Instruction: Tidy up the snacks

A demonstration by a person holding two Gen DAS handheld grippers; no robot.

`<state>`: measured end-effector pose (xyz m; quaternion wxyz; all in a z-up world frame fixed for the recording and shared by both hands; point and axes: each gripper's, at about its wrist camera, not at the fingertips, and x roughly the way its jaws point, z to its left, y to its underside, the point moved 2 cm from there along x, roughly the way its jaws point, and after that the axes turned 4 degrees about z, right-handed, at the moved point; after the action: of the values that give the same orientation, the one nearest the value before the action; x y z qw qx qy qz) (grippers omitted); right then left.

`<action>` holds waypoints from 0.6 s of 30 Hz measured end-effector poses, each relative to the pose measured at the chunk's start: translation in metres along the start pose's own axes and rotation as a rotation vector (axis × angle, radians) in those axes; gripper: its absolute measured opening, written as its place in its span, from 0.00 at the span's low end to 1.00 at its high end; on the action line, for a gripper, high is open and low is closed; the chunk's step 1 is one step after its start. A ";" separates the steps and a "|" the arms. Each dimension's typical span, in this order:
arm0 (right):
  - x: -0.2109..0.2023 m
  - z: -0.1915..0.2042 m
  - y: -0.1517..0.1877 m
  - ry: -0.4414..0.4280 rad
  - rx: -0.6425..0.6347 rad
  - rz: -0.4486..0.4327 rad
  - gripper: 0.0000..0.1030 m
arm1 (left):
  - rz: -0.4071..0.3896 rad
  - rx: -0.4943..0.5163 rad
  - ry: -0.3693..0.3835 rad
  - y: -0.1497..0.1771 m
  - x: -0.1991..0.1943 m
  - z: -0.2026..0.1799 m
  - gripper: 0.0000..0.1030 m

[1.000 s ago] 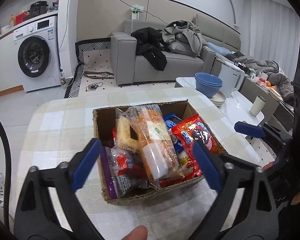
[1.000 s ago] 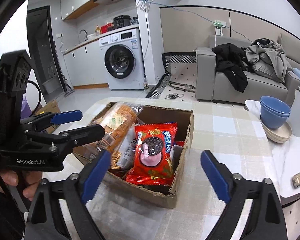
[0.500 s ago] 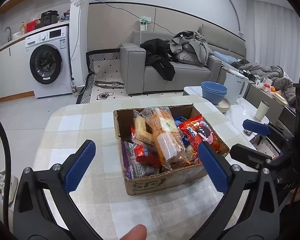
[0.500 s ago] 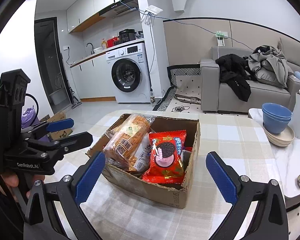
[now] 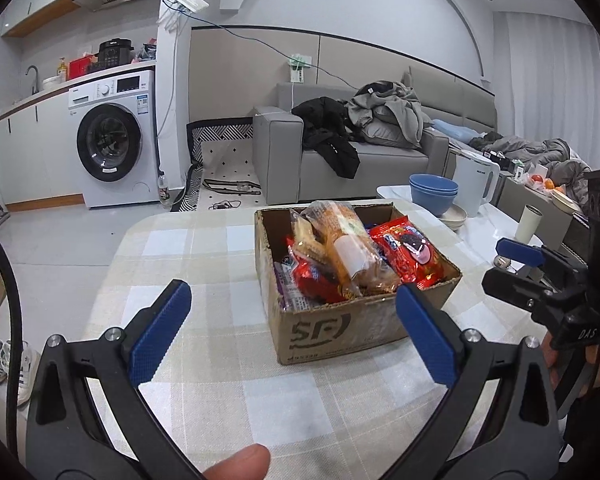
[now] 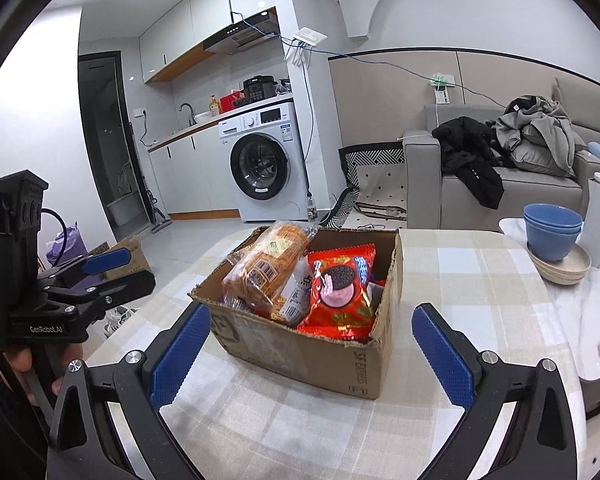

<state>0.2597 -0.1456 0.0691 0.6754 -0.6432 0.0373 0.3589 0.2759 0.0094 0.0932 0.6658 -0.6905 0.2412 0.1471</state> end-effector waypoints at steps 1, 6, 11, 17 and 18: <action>-0.001 0.000 0.004 0.002 -0.001 -0.003 1.00 | -0.006 -0.003 -0.001 0.002 -0.002 0.001 0.99; -0.005 0.003 0.020 0.016 -0.012 -0.016 1.00 | -0.029 -0.024 -0.014 0.020 -0.009 0.011 0.99; -0.009 0.008 0.036 0.025 -0.052 -0.055 1.00 | -0.045 -0.038 -0.035 0.041 -0.006 0.018 0.99; -0.012 0.010 0.049 0.022 -0.068 -0.092 1.00 | -0.043 -0.047 -0.064 0.065 0.003 0.024 0.99; -0.012 0.010 0.050 0.020 -0.069 -0.096 1.00 | -0.044 -0.049 -0.064 0.068 0.004 0.025 0.99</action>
<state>0.2199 -0.1465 0.0351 0.6689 -0.6706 0.0009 0.3208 0.2465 0.0334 0.0320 0.6593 -0.7066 0.2009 0.1603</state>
